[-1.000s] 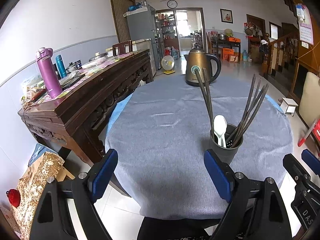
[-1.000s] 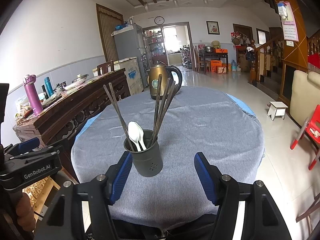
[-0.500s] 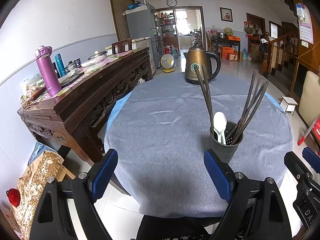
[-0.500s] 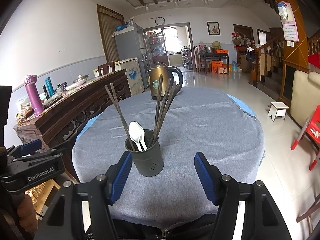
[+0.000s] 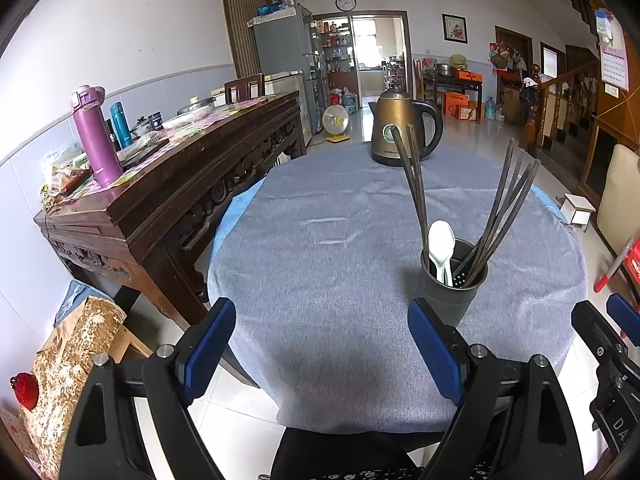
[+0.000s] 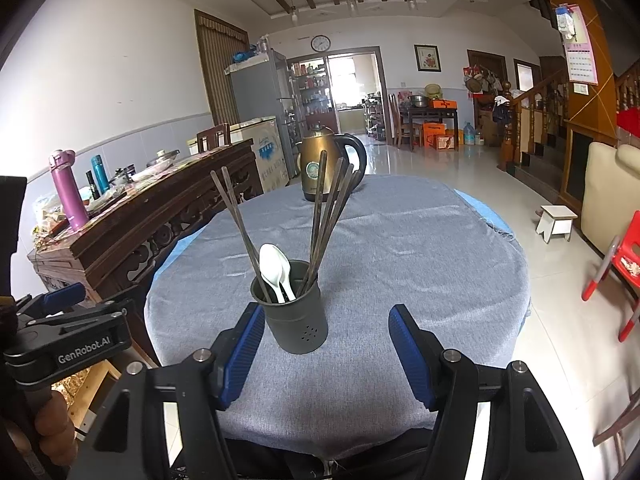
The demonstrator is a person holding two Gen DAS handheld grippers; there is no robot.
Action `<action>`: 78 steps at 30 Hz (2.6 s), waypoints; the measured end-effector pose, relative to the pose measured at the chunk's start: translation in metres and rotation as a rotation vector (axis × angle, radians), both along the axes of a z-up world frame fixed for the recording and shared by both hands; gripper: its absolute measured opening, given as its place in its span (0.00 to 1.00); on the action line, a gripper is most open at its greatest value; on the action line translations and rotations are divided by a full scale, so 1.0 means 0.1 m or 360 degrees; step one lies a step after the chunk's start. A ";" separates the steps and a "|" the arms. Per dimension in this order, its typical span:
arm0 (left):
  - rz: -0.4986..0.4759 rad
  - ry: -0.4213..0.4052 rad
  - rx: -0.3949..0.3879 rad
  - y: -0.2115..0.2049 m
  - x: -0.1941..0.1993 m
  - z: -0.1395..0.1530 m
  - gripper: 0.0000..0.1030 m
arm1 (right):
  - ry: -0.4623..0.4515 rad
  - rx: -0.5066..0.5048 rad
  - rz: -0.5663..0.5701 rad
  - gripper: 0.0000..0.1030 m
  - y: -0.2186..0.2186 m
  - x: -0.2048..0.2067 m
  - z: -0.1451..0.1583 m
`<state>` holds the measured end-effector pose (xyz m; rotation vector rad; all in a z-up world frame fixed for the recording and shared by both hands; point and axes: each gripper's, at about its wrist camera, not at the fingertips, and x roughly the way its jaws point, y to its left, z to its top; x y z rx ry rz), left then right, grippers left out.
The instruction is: Organize utensils
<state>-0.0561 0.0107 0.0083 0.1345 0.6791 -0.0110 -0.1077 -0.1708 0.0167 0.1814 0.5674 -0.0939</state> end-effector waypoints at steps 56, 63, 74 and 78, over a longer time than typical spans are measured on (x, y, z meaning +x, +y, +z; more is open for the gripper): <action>0.0057 -0.0029 -0.0030 0.19 0.00 0.01 0.85 | -0.0099 -0.0025 0.0050 0.67 0.17 0.13 0.20; 0.0067 -0.0030 -0.0031 0.20 0.03 0.03 0.85 | -0.0112 -0.0012 0.0062 0.67 0.13 0.16 0.20; 0.0075 0.0006 -0.0026 0.18 0.15 -0.02 0.86 | -0.0091 -0.0008 0.0073 0.67 0.09 0.24 0.14; 0.0008 0.0027 -0.0054 0.17 0.27 -0.11 0.85 | -0.0069 0.0018 0.0046 0.67 -0.02 0.33 0.08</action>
